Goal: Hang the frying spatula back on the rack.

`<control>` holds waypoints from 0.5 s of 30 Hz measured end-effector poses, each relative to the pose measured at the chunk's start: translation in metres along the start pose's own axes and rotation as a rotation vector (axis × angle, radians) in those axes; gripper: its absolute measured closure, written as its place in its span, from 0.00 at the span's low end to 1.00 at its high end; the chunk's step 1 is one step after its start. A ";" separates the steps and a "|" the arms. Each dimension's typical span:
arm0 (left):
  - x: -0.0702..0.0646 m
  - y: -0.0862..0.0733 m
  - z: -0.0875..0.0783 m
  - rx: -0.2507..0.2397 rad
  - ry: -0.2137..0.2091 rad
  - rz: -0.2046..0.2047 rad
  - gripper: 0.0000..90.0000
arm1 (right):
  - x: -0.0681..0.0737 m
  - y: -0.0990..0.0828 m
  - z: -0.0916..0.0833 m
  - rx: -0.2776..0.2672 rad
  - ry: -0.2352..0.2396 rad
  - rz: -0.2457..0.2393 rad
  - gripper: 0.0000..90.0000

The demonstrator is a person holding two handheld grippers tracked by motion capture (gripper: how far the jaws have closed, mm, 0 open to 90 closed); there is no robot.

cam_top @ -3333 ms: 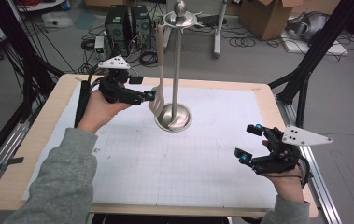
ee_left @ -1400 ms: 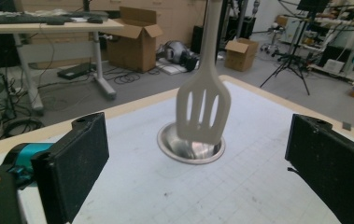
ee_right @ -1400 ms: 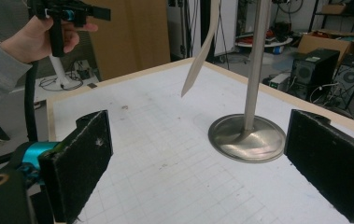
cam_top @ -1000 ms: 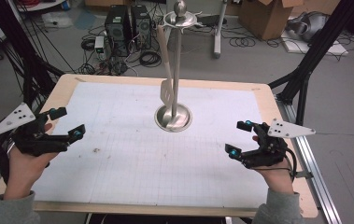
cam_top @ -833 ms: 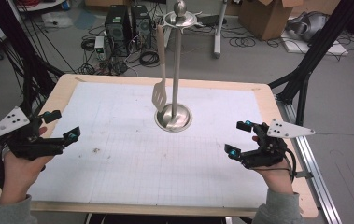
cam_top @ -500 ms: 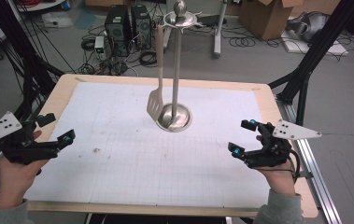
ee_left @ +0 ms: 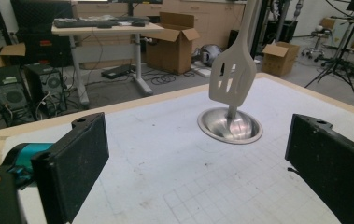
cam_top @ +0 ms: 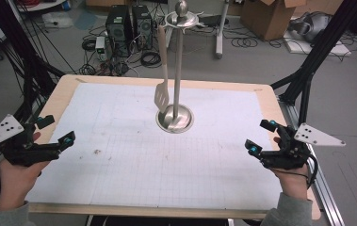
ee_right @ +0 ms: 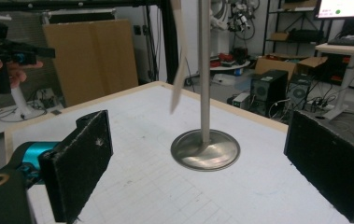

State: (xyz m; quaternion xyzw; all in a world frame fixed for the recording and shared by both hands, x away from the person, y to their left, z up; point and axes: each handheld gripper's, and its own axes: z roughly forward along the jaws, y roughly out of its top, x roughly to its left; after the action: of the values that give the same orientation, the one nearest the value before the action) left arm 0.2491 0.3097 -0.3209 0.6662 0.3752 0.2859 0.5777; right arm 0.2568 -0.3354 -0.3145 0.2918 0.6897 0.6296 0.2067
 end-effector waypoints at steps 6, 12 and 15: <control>0.005 -0.005 0.000 0.011 0.010 -0.009 0.07 | -0.002 0.000 -0.008 -0.029 -0.023 0.008 0.08; 0.013 -0.011 -0.003 0.018 0.041 -0.016 0.07 | -0.005 -0.002 -0.013 -0.031 -0.058 0.017 0.08; 0.020 -0.016 -0.004 0.020 0.061 -0.033 0.07 | -0.010 -0.006 -0.015 -0.029 -0.086 0.025 0.08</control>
State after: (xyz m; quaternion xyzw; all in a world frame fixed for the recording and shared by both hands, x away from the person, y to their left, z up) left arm 0.2541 0.3289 -0.3372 0.6567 0.4065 0.2927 0.5638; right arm 0.2537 -0.3529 -0.3194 0.3241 0.6673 0.6289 0.2327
